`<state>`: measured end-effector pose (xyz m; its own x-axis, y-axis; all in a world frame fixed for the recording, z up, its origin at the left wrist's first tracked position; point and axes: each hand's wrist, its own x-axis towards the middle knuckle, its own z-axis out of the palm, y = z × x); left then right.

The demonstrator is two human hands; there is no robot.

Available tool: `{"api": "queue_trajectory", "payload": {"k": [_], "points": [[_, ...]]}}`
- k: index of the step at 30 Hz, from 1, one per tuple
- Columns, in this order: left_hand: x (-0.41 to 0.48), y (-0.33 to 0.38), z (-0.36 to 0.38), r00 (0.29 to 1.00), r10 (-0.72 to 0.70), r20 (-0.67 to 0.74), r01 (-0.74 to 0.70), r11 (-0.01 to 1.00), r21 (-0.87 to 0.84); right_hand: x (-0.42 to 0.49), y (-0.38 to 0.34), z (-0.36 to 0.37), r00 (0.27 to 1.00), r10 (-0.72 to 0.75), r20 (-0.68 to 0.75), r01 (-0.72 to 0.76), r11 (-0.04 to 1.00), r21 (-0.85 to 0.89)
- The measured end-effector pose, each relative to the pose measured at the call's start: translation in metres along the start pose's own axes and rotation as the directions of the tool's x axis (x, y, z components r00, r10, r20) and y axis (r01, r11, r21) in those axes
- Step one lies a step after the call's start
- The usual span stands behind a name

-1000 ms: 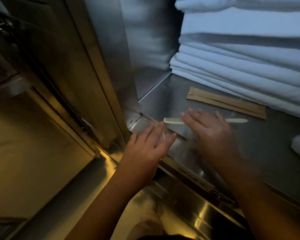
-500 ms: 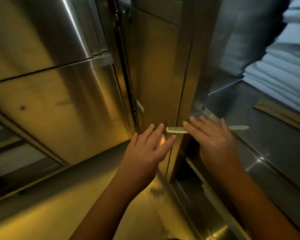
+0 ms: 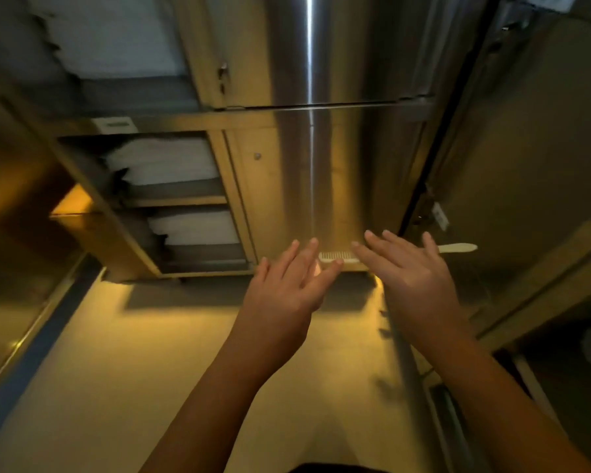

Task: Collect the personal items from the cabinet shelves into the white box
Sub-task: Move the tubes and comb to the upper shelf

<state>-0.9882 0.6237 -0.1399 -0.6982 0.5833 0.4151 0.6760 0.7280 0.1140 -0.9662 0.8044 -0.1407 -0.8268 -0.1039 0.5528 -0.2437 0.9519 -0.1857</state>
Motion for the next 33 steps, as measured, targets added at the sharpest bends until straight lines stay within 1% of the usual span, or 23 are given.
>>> {"api": "queue_trajectory", "payload": {"k": [6, 11, 15, 19, 22, 25, 29, 33], "points": [[-0.059, -0.086, -0.038, 0.984, -0.168, -0.054, 0.171, 0.983, 0.061, 0.043, -0.094, 0.046, 0.985, -0.170, -0.006, 0.170, 0.982, 0.080], [-0.126, -0.143, -0.069, 0.931, -0.355, -0.084, 0.362, 0.928, 0.087, 0.063, -0.172, 0.088, 0.948, -0.315, 0.034, 0.305, 0.936, 0.175], [-0.184, -0.174, -0.090, 0.848, -0.518, -0.116, 0.529, 0.840, 0.119, 0.070, -0.235, 0.118, 0.895, -0.440, 0.069, 0.410, 0.875, 0.256], [-0.235, -0.196, -0.103, 0.750, -0.643, -0.154, 0.661, 0.737, 0.139, 0.077, -0.292, 0.143, 0.812, -0.579, 0.075, 0.522, 0.778, 0.351], [-0.263, -0.212, -0.109, 0.673, -0.715, -0.188, 0.739, 0.655, 0.156, 0.085, -0.328, 0.162, 0.752, -0.656, 0.061, 0.580, 0.704, 0.411], [-0.281, -0.232, -0.114, 0.610, -0.765, -0.207, 0.793, 0.586, 0.168, 0.098, -0.359, 0.183, 0.711, -0.703, 0.024, 0.618, 0.641, 0.456], [-0.295, -0.269, -0.126, 0.555, -0.796, -0.241, 0.830, 0.513, 0.218, 0.119, -0.398, 0.214, 0.675, -0.738, -0.019, 0.640, 0.573, 0.512], [-0.291, -0.328, -0.138, 0.516, -0.810, -0.278, 0.851, 0.451, 0.268, 0.162, -0.441, 0.259, 0.641, -0.766, -0.043, 0.660, 0.523, 0.539]]}}
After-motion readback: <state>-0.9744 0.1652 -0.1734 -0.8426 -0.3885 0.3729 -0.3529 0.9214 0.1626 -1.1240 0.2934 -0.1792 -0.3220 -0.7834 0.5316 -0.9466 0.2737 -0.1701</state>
